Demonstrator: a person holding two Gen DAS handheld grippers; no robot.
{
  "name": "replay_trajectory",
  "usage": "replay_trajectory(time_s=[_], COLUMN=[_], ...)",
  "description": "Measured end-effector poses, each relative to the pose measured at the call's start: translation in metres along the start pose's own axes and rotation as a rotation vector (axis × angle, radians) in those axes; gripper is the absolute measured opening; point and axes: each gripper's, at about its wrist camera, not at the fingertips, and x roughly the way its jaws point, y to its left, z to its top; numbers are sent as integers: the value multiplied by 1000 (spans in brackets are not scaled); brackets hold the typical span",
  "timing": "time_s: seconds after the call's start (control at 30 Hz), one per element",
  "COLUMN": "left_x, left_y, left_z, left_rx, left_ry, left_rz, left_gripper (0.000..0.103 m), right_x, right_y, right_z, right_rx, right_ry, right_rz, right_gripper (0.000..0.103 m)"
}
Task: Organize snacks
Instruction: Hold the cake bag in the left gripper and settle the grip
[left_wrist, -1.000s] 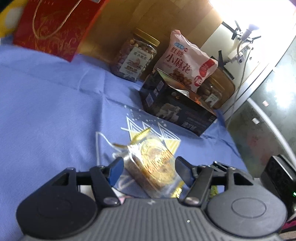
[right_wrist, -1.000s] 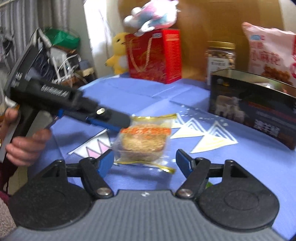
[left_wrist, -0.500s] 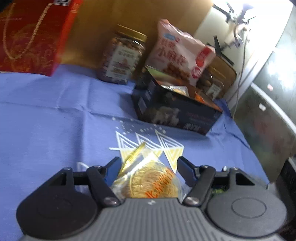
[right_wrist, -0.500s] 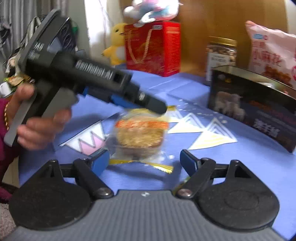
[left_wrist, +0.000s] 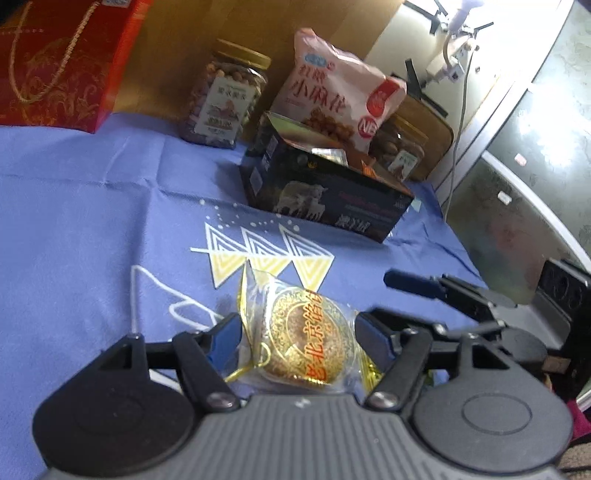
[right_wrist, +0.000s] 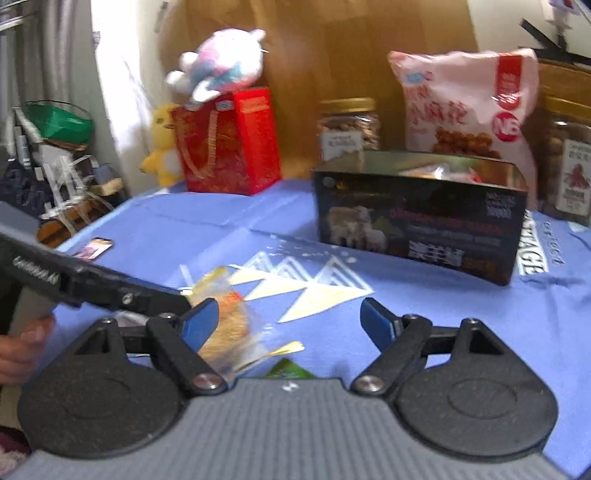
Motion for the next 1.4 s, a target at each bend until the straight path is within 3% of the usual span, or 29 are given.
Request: replay_trajectory(time_s=[0.17, 0.27, 0.37, 0.67, 1.4], left_x=[-14, -8, 3, 18, 12], left_y=[8, 10, 8, 4, 1], left_z=[7, 9, 7, 3, -4], left_rx=[-45, -54, -47, -38, -34], left_ry=[-54, -39, -4, 28, 13], left_rz=[0, 5, 1, -8, -3], left_gripper=[72, 72, 73, 74, 74], right_x=[1, 13, 20, 22, 20], right_y=[16, 28, 28, 25, 32], right_z=[-4, -11, -13, -14, -14], right_rx=[-63, -128, -101, -68, -120], right_ry=[40, 92, 114, 119, 103], right_rz=[89, 58, 71, 86, 88], right_gripper=[90, 92, 93, 94, 94])
